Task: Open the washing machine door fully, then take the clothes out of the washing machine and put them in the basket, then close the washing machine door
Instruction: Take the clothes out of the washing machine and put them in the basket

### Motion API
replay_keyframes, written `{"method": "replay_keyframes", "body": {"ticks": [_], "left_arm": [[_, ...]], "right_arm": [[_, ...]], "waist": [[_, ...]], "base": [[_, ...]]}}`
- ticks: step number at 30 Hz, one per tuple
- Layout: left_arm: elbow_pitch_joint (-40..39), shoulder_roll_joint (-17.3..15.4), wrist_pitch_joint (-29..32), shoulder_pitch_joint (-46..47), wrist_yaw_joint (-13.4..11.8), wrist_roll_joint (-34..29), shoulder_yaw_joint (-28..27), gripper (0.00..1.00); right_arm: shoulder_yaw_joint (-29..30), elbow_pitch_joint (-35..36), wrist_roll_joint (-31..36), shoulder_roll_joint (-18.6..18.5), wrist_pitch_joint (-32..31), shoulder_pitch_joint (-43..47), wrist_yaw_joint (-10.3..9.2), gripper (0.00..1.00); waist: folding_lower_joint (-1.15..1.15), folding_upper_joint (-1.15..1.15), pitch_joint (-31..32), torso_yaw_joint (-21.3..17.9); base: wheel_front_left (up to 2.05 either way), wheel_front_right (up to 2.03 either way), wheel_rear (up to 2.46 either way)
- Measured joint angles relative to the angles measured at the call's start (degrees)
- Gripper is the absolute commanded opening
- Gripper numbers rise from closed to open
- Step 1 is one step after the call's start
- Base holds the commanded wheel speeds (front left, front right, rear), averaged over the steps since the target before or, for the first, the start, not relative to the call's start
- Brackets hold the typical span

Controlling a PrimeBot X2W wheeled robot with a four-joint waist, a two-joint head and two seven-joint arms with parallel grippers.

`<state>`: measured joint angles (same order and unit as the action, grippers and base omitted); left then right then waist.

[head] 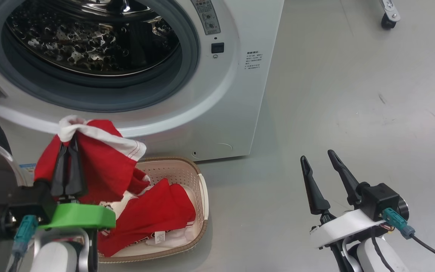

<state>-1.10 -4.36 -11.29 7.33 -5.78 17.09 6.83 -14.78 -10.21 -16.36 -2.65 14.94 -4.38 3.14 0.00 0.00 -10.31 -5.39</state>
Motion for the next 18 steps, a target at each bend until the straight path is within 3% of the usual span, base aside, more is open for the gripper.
{"method": "replay_keyframes", "body": {"ticks": [18], "left_arm": [[7.08, 1.02, 3.74, -4.77, -0.45, 4.45, 0.89, 0.00]], "right_arm": [[-1.13, 3.31, 0.93, 0.01, 0.00, -0.87, 0.92, 1.00]], "waist": [[0.00, 0.00, -7.29, -2.40]], "base": [[0.00, 0.00, 0.00]]}}
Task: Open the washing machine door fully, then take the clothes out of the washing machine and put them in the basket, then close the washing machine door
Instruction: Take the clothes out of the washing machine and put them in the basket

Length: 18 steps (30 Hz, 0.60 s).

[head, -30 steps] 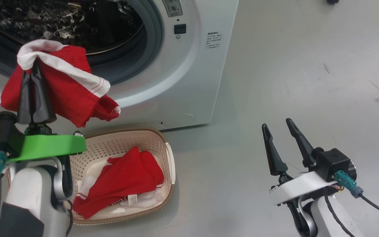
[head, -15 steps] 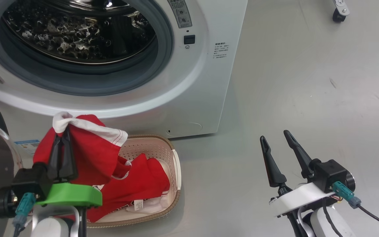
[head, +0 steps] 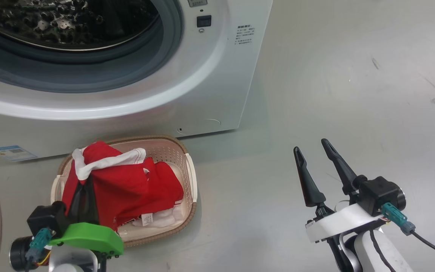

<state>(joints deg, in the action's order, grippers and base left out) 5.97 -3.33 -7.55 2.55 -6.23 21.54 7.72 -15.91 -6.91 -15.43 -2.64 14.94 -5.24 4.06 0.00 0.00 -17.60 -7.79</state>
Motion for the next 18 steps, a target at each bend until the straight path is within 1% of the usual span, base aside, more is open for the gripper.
{"method": "replay_keyframes", "body": {"ticks": [5, 7, 14, 18], "left_arm": [[3.89, 0.07, 1.54, 1.81, 0.00, 0.85, 0.62, 0.00], [5.53, 0.10, 2.11, 3.49, 0.00, 1.08, 0.74, 0.00], [9.23, 0.09, 2.78, 10.66, 0.01, 1.22, -0.20, 0.00], [11.37, -0.74, 3.28, 14.50, 0.04, 1.21, -0.57, 0.00]], "right_arm": [[-0.37, 1.24, -0.09, 0.00, 0.01, -1.66, 0.10, 1.00], [-0.60, 1.60, -0.27, 0.00, 0.00, -2.07, 0.37, 1.00], [-1.47, 3.05, -1.87, 0.00, 0.01, -4.78, 0.42, 1.00], [-1.96, 3.89, -2.41, 0.00, 0.01, -6.38, 0.42, 1.00]], "waist": [[0.00, 0.00, -3.17, -1.22], [0.00, 0.00, -4.57, -1.71], [0.00, 0.00, -9.88, -3.40], [0.00, 0.00, -13.03, -4.35]], "base": [[0.00, 0.00, 0.00], [0.00, 0.00, 0.00], [0.00, 0.00, 0.00], [0.00, 0.00, 0.00]]}}
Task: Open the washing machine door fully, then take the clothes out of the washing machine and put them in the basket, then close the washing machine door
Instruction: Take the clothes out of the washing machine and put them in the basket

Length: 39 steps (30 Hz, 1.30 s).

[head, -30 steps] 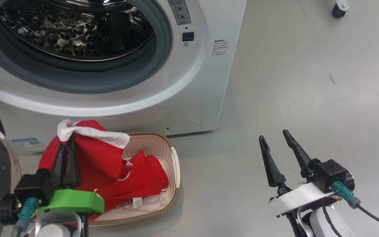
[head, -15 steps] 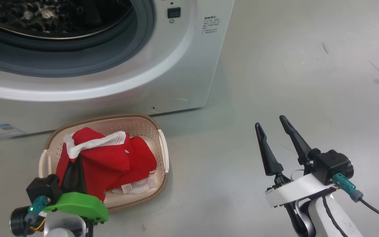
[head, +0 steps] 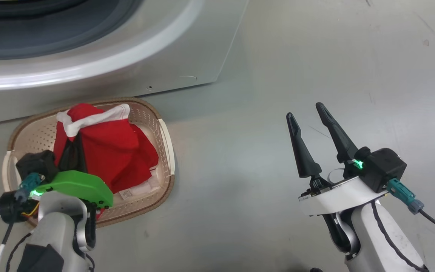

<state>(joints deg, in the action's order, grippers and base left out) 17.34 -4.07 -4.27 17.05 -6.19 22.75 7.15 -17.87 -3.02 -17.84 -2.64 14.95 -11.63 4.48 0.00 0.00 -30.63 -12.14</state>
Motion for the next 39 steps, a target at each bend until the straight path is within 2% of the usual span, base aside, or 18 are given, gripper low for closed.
{"method": "replay_keyframes", "body": {"ticks": [18, 32, 33, 34, 35, 36, 39], "left_arm": [[15.52, -2.37, 4.15, 11.04, 0.71, -0.15, -1.12, 0.00], [25.06, -2.11, 3.13, 15.44, 2.05, 0.80, -1.64, 0.00], [25.52, -2.12, 2.64, 15.57, 2.26, 0.78, -1.51, 0.32], [26.11, -2.12, 2.36, 15.74, 2.52, 0.78, -1.45, 0.49], [26.54, -2.10, 1.90, 15.89, 2.53, 0.78, -1.35, 0.93], [26.88, -2.08, 1.40, 15.98, 2.55, 0.77, -1.29, 1.00], [28.21, -1.93, -0.11, 16.16, 3.03, 0.77, -1.27, 1.00]], "right_arm": [[-1.24, 1.20, -2.83, 0.00, 0.00, -6.91, -0.03, 1.00], [-1.22, -0.34, -3.16, -0.01, 0.00, -8.25, -0.09, 1.00], [-1.23, -0.53, -3.16, -0.01, 0.00, -8.28, -0.09, 1.00], [-1.22, -0.71, -3.16, -0.01, 0.00, -8.31, -0.09, 1.00], [-1.21, -0.90, -3.16, -0.01, 0.00, -8.33, -0.09, 1.00], [-1.21, -1.13, -3.16, -0.01, 0.00, -8.35, -0.09, 1.00], [-1.10, -1.64, -3.16, -0.01, 0.00, -8.38, -0.09, 1.00]], "waist": [[0.00, 0.00, -11.55, -3.23], [-0.01, 0.00, -12.33, -3.50], [-0.01, 0.00, -12.12, -3.43], [-0.01, 0.00, -11.89, -3.36], [-0.01, 0.00, -11.63, -3.29], [-0.01, 0.00, -11.34, -3.22], [-0.01, 0.00, -10.32, -3.01]], "base": [[0.00, 0.00, 0.00], [0.00, 0.00, 0.00], [0.00, 0.00, 0.00], [0.00, 0.00, 0.00], [0.00, 0.00, 0.00], [0.00, 0.00, 0.00], [0.00, 0.00, 0.00]]}}
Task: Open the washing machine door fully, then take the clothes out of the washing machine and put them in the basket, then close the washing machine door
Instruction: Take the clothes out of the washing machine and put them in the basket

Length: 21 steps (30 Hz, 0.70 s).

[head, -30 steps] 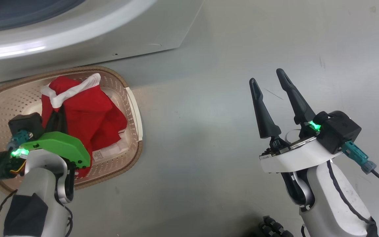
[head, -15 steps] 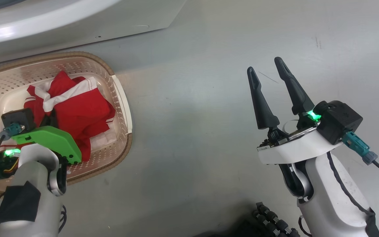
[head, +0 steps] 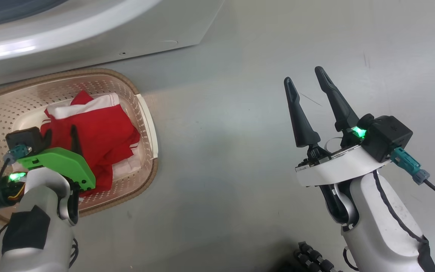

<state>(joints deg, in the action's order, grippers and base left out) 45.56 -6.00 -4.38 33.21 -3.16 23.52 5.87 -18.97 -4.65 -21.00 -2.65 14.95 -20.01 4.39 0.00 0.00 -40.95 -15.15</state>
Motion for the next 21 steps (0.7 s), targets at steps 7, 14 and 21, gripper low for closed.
{"method": "replay_keyframes", "body": {"ticks": [7, 14, 21], "left_arm": [[2.48, 0.33, -3.45, -0.02, 0.52, -0.45, 0.54, 1.00], [2.88, 1.64, -8.29, -0.59, 2.49, -0.57, 1.31, 1.00], [0.19, 1.96, -9.89, -3.03, 3.03, -1.11, 1.81, 1.00]], "right_arm": [[0.22, -1.54, 0.21, -0.01, 0.00, 0.01, -0.01, 1.00], [1.36, -3.54, 0.92, -0.03, 0.00, 1.57, -0.01, 1.00], [2.21, -5.34, 2.03, -0.03, -0.01, 4.77, -0.09, 1.00]], "waist": [[0.00, 0.00, 3.08, 0.67], [0.00, 0.00, 7.78, 1.70], [0.00, 0.00, 12.62, 3.16]], "base": [[0.00, 0.00, 0.00], [0.00, 0.00, 0.00], [0.00, 0.00, 0.00]]}}
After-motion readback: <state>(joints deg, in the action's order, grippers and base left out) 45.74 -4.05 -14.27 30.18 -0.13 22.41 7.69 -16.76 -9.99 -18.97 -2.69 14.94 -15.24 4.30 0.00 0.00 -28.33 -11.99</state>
